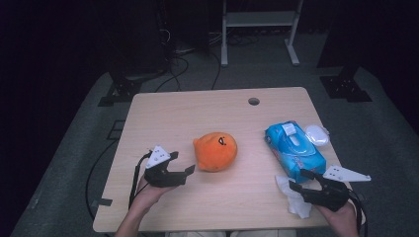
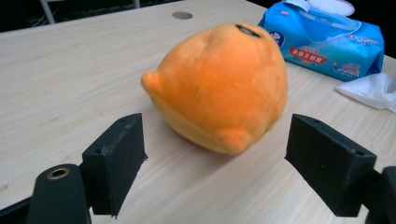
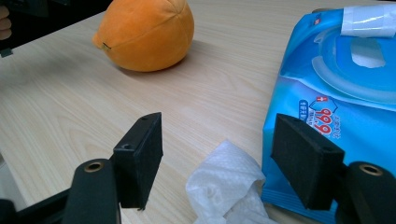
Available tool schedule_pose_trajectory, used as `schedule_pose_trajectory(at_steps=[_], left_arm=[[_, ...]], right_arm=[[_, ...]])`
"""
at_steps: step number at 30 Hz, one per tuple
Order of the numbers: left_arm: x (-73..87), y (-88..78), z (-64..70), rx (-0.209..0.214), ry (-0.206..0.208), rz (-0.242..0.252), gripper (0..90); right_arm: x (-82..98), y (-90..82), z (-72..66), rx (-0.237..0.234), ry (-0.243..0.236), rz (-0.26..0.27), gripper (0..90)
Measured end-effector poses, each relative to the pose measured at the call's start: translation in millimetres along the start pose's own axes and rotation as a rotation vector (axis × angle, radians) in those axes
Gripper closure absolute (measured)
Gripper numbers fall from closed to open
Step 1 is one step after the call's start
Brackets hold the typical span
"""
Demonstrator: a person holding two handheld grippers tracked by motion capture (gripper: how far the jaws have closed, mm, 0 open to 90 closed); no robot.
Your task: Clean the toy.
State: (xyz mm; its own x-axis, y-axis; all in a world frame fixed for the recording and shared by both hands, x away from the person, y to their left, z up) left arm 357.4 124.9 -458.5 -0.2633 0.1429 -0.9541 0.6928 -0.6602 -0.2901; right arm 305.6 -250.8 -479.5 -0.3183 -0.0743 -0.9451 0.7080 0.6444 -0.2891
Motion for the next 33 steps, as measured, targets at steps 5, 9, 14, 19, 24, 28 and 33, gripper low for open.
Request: schedule_pose_trajectory(at_steps=[5, 9, 14, 19, 24, 28, 33], left_arm=[[7.2, -5.5, -1.7, -0.013, -0.013, -0.003, 18.4], [13.4, -8.7, -1.1, -0.019, -0.016, -0.013, 18.2], [18.0, -12.8, -2.9, -0.030, -0.023, -0.012, 18.0], [25.2, -18.9, -6.8, -0.050, -0.035, -0.015, 17.4], [34.6, -25.4, -12.9, -0.079, -0.042, -0.013, 17.3], [41.3, -30.4, -19.0, -0.112, -0.051, 0.002, 16.1], [41.4, -35.7, -30.2, -0.153, -0.075, 0.041, 13.6]], right_arm=[[1.1, 0.2, 0.8, 0.001, 0.003, -0.004, 32.6], [1.5, -0.4, 0.9, 0.003, 0.004, -0.005, 32.5], [2.0, -1.1, 1.0, 0.003, 0.006, -0.003, 32.5], [3.3, -0.9, 1.0, 0.004, 0.009, -0.007, 32.4], [5.3, 0.3, 0.9, 0.002, 0.011, -0.013, 32.3], [5.9, 0.9, 0.5, 0.000, 0.003, -0.011, 32.3], [5.0, 0.7, 2.9, -0.003, 0.007, 0.002, 32.3]])
Point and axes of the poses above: each handheld gripper's, and its own axes: y roughly forward along the jaws, x roughly out of its underside, z roughly to its right, the point moved 9 cm from there along y, roughly forward along the jaws, and after that the axes turned 10 degrees about z, right-handed, at the moved point
